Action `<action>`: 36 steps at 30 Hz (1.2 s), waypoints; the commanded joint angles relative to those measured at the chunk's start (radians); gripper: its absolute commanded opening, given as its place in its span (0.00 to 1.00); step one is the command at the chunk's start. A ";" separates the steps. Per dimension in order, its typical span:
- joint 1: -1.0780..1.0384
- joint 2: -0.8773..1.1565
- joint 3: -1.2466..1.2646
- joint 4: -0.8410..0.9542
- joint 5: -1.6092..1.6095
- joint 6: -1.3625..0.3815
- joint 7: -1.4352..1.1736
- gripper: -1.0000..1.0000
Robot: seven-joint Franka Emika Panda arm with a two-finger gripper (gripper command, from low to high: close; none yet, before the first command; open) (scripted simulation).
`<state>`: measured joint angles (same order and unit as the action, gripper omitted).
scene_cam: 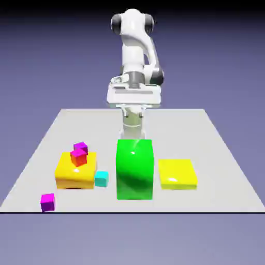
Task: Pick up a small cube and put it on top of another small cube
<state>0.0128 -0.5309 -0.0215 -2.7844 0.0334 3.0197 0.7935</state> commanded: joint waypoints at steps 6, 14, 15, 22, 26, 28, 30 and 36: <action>0.004 0.195 -0.107 0.127 0.166 -0.086 0.261 0.50; 0.009 0.454 -0.249 0.297 0.388 -0.201 0.609 0.50; 0.010 0.487 -0.267 0.319 0.416 -0.215 0.652 0.50; 0.015 0.714 -0.392 0.467 0.610 -0.316 0.957 0.50; 0.017 0.843 -0.463 0.552 0.721 -0.373 1.131 0.50; 0.019 0.908 -0.498 0.595 0.777 -0.402 1.218 0.50; 0.020 0.973 -0.534 0.637 0.832 -0.431 1.305 0.50; 0.024 1.168 -0.641 0.765 0.998 -0.517 1.566 0.50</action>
<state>0.0370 0.6369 -0.6621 -2.0197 1.0318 2.5029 2.3591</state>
